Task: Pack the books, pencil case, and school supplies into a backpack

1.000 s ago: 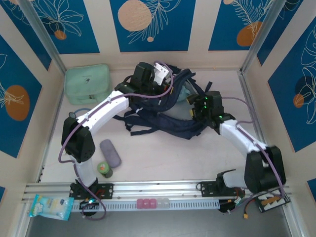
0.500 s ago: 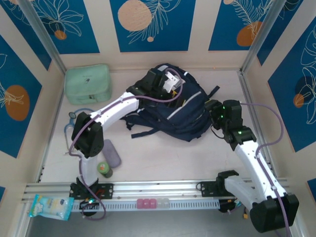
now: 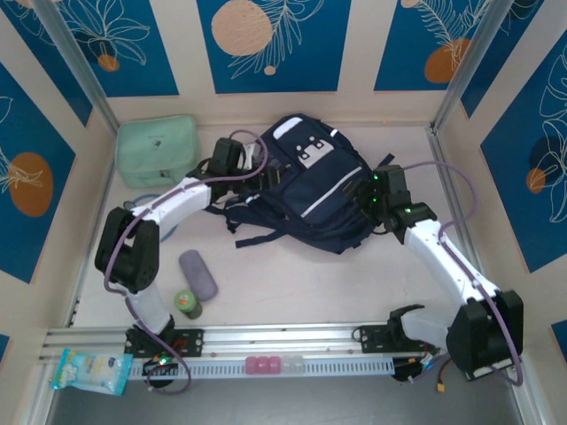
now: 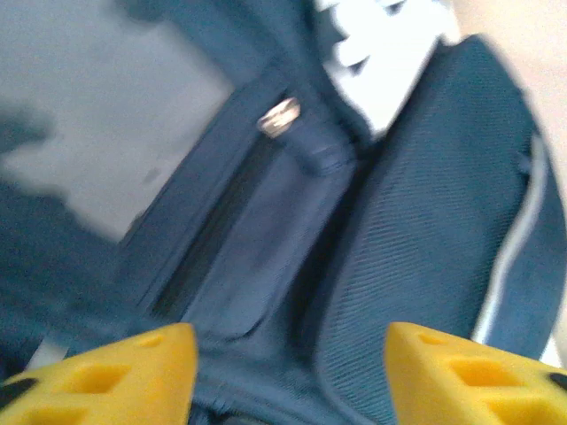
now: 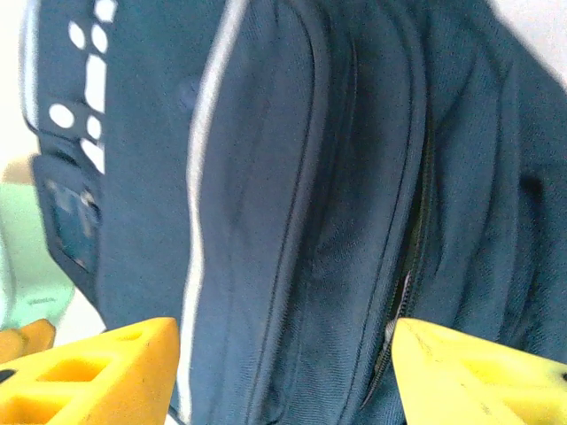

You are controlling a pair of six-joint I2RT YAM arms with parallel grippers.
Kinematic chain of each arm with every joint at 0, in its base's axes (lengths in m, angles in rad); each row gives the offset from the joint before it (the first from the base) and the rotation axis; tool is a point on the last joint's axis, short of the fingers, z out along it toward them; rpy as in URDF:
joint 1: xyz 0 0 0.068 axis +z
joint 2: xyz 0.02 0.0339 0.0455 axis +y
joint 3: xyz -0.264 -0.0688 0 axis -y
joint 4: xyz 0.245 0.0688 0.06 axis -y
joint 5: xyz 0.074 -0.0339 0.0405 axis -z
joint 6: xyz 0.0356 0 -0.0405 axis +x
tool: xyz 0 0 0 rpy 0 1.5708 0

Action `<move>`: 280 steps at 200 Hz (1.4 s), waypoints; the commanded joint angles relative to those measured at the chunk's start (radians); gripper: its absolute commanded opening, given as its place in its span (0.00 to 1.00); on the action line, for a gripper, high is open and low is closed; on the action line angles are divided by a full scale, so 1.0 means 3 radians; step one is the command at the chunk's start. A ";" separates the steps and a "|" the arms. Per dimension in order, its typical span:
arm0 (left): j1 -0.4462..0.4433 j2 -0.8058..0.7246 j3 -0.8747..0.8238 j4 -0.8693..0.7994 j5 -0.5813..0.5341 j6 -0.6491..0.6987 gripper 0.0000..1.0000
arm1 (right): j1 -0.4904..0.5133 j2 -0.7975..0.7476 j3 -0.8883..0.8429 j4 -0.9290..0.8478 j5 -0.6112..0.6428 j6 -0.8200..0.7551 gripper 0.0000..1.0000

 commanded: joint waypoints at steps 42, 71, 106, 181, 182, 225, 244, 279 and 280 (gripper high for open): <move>-0.0004 0.0178 -0.0608 0.0900 0.0107 -0.1266 0.35 | 0.0143 0.0156 0.0079 0.0134 -0.0217 -0.0008 0.65; 0.0009 0.0338 -0.0610 0.1303 0.0165 -0.1408 0.36 | 0.0150 0.0200 0.0043 0.0176 -0.0259 -0.0002 0.65; 0.0023 0.0565 -0.0596 0.1757 0.0239 -0.1712 0.36 | 0.0150 0.0303 0.0018 0.0214 -0.0338 -0.0030 0.65; 0.0080 0.0362 -0.0765 0.2118 0.0166 -0.1873 0.00 | 0.0020 0.1032 0.0377 0.0299 -0.0506 -0.0655 0.57; 0.0083 0.0352 -0.0772 0.2123 0.0165 -0.1875 0.00 | 0.0016 0.1042 0.0389 0.0299 -0.0512 -0.0667 0.57; 0.0192 -0.0081 -0.1039 0.2273 0.0051 -0.2109 0.00 | -0.0078 0.1741 0.1103 0.0488 -0.0866 -0.1095 0.54; 0.0217 -0.0212 -0.1115 0.2275 -0.0012 -0.2211 0.00 | -0.0070 0.1999 0.1485 0.0444 -0.0968 -0.1288 0.54; 0.0228 -0.0296 -0.1051 0.2193 -0.0086 -0.2306 0.00 | -0.0015 0.1895 0.1699 -0.0020 -0.0584 -0.1334 0.58; 0.0226 -0.0300 -0.1048 0.2189 -0.0086 -0.2306 0.00 | -0.0009 0.1877 0.1697 -0.0040 -0.0551 -0.1329 0.58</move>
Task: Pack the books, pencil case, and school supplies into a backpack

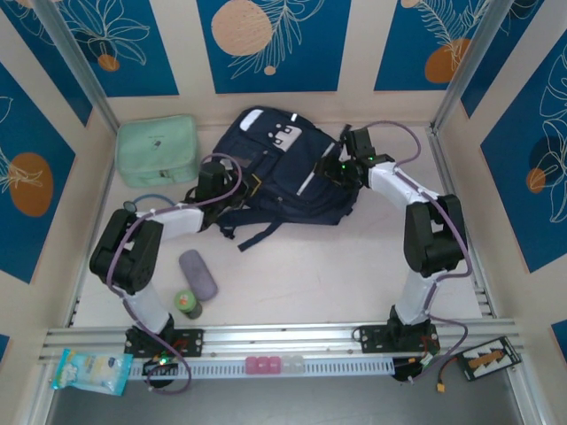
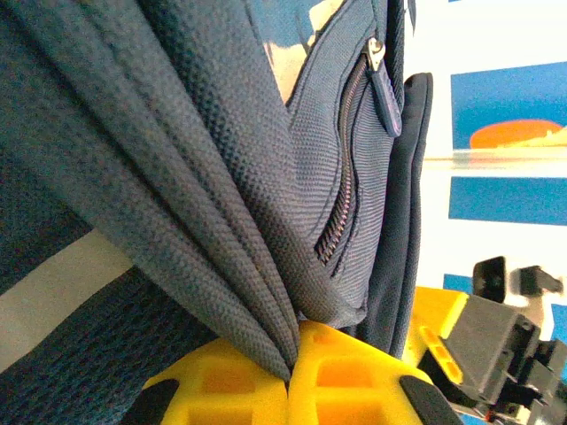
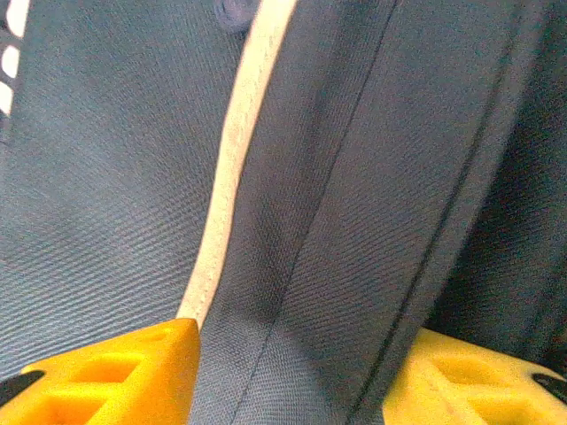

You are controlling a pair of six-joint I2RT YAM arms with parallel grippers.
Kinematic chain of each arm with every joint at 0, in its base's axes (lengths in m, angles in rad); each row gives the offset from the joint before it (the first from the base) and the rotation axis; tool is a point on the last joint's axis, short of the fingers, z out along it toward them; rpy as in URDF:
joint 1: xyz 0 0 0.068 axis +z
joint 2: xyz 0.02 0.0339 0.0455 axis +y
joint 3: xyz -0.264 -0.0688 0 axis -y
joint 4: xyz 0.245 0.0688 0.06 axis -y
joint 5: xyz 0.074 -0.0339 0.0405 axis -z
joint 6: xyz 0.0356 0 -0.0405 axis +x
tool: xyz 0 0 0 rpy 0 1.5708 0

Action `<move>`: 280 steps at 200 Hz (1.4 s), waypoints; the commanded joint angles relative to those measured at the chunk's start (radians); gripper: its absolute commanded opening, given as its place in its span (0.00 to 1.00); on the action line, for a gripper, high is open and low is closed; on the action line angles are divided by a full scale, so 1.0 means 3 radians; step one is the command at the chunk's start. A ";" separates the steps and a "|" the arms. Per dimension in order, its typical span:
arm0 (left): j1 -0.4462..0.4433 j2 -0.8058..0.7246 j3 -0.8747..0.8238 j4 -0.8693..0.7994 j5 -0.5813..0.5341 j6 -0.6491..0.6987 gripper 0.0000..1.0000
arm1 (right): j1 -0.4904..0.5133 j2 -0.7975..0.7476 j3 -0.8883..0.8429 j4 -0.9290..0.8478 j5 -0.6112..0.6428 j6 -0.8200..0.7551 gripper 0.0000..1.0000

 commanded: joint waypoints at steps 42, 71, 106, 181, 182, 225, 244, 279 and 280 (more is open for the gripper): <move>-0.0011 -0.0200 0.0220 0.0081 -0.0035 -0.0121 0.00 | 0.0454 -0.0785 -0.0117 -0.0861 0.1015 -0.0241 0.61; -0.0012 -0.0168 0.0262 0.0125 -0.0025 -0.0152 0.00 | 0.1114 -0.0835 -0.0122 -0.1019 0.1177 -0.0096 0.58; -0.0012 -0.0178 0.0228 0.0115 -0.0040 -0.0155 0.00 | 0.1647 -0.0510 -0.0006 -0.0739 0.1143 0.0192 0.46; -0.0012 -0.0178 0.0194 0.0117 -0.0003 -0.0179 0.00 | 0.1803 0.0286 0.0508 -0.0552 0.1920 0.0218 0.25; -0.0012 -0.0181 0.0195 0.0115 -0.0003 -0.0177 0.00 | 0.1802 0.0288 0.0508 -0.0561 0.1934 0.0222 0.25; -0.0013 -0.0149 0.0220 0.0106 0.0020 -0.0183 0.00 | 0.1802 0.0290 0.0499 -0.0682 0.2133 0.0316 0.27; -0.0013 -0.0141 0.0231 0.0114 0.0017 -0.0188 0.00 | 0.1804 0.0322 0.0489 -0.0692 0.2131 0.0349 0.28; -0.0011 -0.0146 0.0235 0.0121 0.0020 -0.0213 0.00 | 0.1797 0.0439 0.0534 -0.0550 0.2096 0.0395 0.29; -0.0014 -0.0147 0.0237 0.0122 0.0021 -0.0212 0.00 | 0.1797 0.0439 0.0531 -0.0539 0.2090 0.0393 0.29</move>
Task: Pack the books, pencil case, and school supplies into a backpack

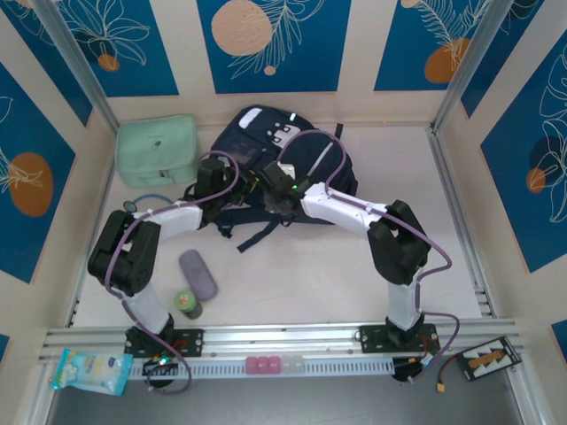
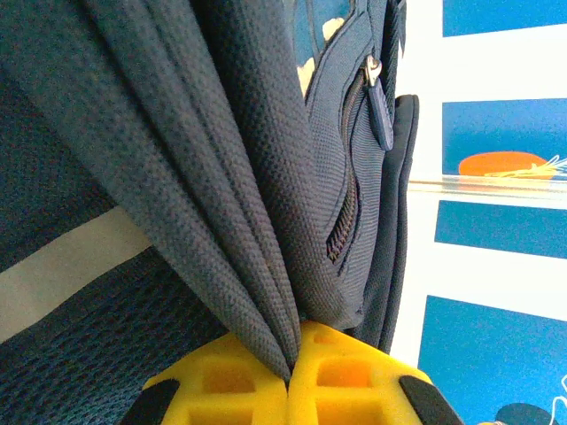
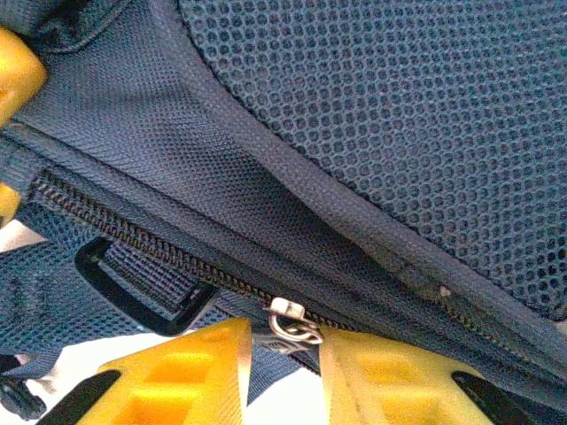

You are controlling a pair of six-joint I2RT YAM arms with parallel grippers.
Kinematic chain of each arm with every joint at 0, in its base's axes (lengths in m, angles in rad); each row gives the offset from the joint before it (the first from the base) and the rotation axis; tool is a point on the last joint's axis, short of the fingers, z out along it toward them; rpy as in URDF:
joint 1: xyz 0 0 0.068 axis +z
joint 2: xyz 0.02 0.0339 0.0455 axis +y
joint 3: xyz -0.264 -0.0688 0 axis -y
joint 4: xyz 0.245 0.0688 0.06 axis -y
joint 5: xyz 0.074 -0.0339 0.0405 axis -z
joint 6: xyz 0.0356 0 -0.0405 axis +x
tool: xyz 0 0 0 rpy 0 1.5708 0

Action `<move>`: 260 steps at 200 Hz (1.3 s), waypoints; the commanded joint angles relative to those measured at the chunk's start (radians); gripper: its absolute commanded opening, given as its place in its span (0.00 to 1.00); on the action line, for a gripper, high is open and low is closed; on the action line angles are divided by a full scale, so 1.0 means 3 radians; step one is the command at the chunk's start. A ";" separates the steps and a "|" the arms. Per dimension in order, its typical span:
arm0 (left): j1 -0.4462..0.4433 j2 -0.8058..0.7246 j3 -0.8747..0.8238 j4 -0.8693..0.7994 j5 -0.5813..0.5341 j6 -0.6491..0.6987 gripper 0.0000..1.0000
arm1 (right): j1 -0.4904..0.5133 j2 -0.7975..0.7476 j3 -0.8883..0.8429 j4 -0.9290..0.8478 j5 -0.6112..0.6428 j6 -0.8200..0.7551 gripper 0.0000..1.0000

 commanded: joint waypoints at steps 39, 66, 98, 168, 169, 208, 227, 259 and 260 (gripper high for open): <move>-0.0017 -0.0139 0.0140 0.0215 0.0086 -0.0005 0.00 | -0.0020 0.0080 0.0071 0.0189 0.0114 0.0170 0.29; -0.0015 -0.0153 0.0147 0.0190 0.0069 0.0026 0.00 | -0.0046 0.0104 0.0044 0.0089 0.0146 0.0234 0.17; -0.0005 -0.0134 0.0155 0.0187 0.0056 0.0040 0.00 | -0.0052 0.0010 -0.0047 -0.0037 0.0203 0.0238 0.06; 0.0064 -0.0099 0.0175 0.0088 0.0034 0.0166 0.00 | -0.0158 -0.0690 -0.0816 -0.0384 0.0473 0.0333 0.05; 0.0063 -0.0099 0.0175 0.0087 0.0032 0.0171 0.00 | -0.0161 -0.0702 -0.0830 -0.0390 0.0480 0.0339 0.05; 0.0069 -0.0060 0.0191 0.0108 0.0049 0.0180 0.00 | -0.0325 -0.0860 -0.1100 -0.0343 0.0412 0.0304 0.08; 0.0072 -0.0051 0.0191 0.0130 0.0064 0.0150 0.00 | -0.0368 -0.0764 -0.1085 -0.0131 0.0163 0.0121 0.12; 0.0070 -0.0061 0.0191 0.0126 0.0095 0.0145 0.00 | -0.0399 -0.0685 -0.1121 0.0125 -0.0084 -0.0016 0.19; 0.0071 -0.0062 0.0191 0.0126 0.0095 0.0145 0.00 | -0.0402 -0.0685 -0.1128 0.0135 -0.0090 -0.0017 0.20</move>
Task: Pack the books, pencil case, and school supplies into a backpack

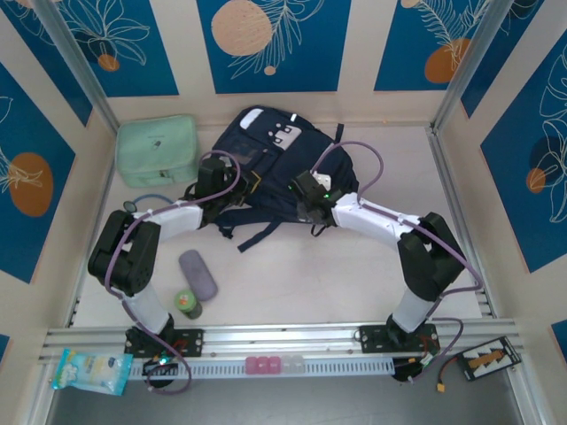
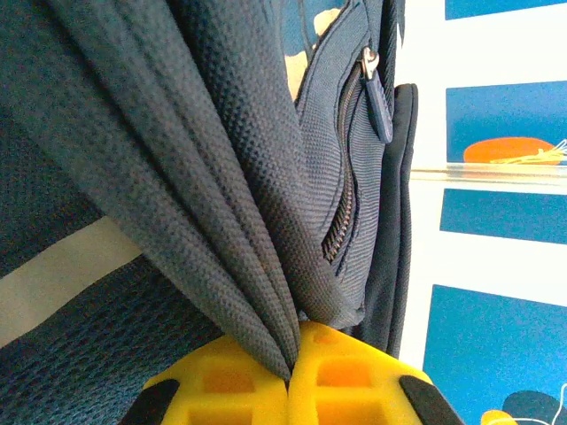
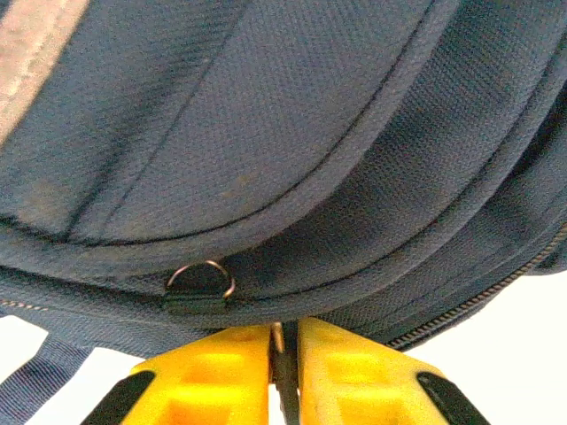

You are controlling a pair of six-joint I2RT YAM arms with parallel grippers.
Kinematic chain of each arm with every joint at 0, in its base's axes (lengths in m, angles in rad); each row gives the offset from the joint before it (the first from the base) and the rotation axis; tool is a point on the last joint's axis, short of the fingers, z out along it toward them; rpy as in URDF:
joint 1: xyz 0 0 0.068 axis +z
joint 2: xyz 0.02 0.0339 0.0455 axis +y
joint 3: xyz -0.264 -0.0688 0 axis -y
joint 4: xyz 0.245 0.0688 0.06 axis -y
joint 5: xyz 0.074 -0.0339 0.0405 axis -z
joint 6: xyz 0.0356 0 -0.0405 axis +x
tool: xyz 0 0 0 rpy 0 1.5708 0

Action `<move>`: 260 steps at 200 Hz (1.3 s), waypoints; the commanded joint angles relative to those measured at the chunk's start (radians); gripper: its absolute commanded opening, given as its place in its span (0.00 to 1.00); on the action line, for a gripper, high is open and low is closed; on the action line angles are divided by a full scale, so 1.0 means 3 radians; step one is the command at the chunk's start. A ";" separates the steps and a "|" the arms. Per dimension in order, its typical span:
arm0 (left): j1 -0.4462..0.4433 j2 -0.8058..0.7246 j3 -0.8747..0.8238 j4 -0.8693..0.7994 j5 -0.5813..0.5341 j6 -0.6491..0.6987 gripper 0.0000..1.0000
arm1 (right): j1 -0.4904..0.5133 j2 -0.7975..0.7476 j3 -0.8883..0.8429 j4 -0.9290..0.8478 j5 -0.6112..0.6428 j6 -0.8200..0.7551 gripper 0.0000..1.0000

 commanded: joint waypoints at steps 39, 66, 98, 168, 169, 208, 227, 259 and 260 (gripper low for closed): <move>0.0049 -0.0050 0.0162 0.0184 0.0052 0.0063 0.00 | -0.0105 0.0012 -0.0162 0.0163 -0.0187 -0.0129 0.13; 0.0059 -0.0045 0.0165 0.0139 0.0029 0.0105 0.00 | -0.0233 -0.0154 -0.0275 0.0157 -0.0081 -0.0163 0.04; 0.0069 -0.0017 0.0155 0.0056 0.0054 0.0195 0.00 | -0.0632 -0.0395 -0.0492 0.0212 -0.0100 -0.0248 0.04; 0.0038 0.0348 0.0619 -0.0427 0.0429 0.0729 0.00 | -0.0735 -0.0620 -0.0473 0.0221 -0.0323 -0.0778 0.00; 0.0038 0.0355 0.0635 -0.0453 0.0429 0.0753 0.00 | -0.0722 -0.0620 -0.0476 0.0225 -0.0325 -0.0783 0.00; 0.0084 0.0533 0.1248 -0.1582 -0.0026 0.1717 0.32 | -0.0358 -0.0844 -0.0574 0.0390 -0.0667 -0.0990 0.00; 0.0159 0.0499 0.1306 -0.1809 -0.0253 0.1916 0.45 | -0.0249 -0.0863 -0.0582 0.0555 -0.0975 -0.1003 0.00; 0.0308 0.0166 0.1048 -0.1876 -0.0315 0.1932 0.58 | -0.0090 -0.0653 -0.0386 0.0785 -0.1449 -0.1012 0.00; 0.0317 0.0151 0.1039 -0.1879 -0.0313 0.1932 0.58 | -0.0085 -0.0644 -0.0379 0.0790 -0.1458 -0.1013 0.00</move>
